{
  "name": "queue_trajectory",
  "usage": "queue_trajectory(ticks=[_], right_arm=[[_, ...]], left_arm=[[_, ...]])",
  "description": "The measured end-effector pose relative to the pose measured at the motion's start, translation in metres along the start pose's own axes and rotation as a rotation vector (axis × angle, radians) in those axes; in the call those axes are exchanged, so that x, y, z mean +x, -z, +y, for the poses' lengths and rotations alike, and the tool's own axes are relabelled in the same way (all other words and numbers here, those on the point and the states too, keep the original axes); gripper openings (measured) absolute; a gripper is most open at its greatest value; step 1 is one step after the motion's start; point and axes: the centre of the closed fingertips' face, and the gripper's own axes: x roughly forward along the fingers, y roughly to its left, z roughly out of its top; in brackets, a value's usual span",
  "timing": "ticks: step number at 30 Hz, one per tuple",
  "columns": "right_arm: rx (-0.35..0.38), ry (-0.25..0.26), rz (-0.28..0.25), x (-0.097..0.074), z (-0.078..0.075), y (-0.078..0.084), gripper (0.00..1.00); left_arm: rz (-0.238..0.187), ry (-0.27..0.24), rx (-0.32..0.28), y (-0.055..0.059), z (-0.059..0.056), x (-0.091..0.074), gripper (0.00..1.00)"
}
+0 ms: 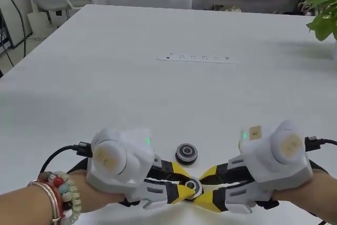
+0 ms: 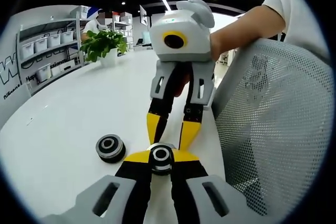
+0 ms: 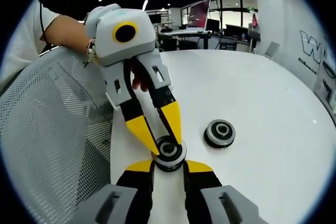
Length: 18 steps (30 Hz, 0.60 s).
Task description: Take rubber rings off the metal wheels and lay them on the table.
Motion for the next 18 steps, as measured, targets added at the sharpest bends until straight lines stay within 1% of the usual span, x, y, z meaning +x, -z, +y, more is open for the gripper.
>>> queue_trajectory(ticks=[6,9,11,13,16,17,18], right_arm=[[0.003,-0.003,0.01,-0.0027,0.0004,0.0019,0.16],[0.027,-0.003,0.008,-0.0039,0.0011,0.0019,0.16],[0.055,0.0,0.007,-0.0035,0.0006,0.0018,0.2],[0.051,0.006,0.005,-0.0028,0.0003,0.0013,0.25],[0.05,0.019,0.004,-0.001,-0.0014,0.0001,0.29],[0.08,0.018,-0.002,0.0008,-0.0016,-0.0013,0.3],[0.084,0.015,-0.006,0.0013,-0.0013,-0.0025,0.33]], left_arm=[[-0.002,0.001,-0.002,0.0002,0.0,0.0,0.08],[-0.002,0.001,-0.001,0.0003,0.0,-0.0001,0.08],[-0.003,0.001,-0.001,0.0005,0.0,-0.0001,0.08],[-0.003,0.001,-0.002,0.0006,0.0,-0.0001,0.08],[-0.004,0.001,-0.002,0.0007,0.0,-0.0002,0.08],[-0.004,0.001,-0.002,0.0007,0.0,-0.0002,0.08],[-0.004,0.001,-0.002,0.0006,-0.0002,-0.0001,0.08]])
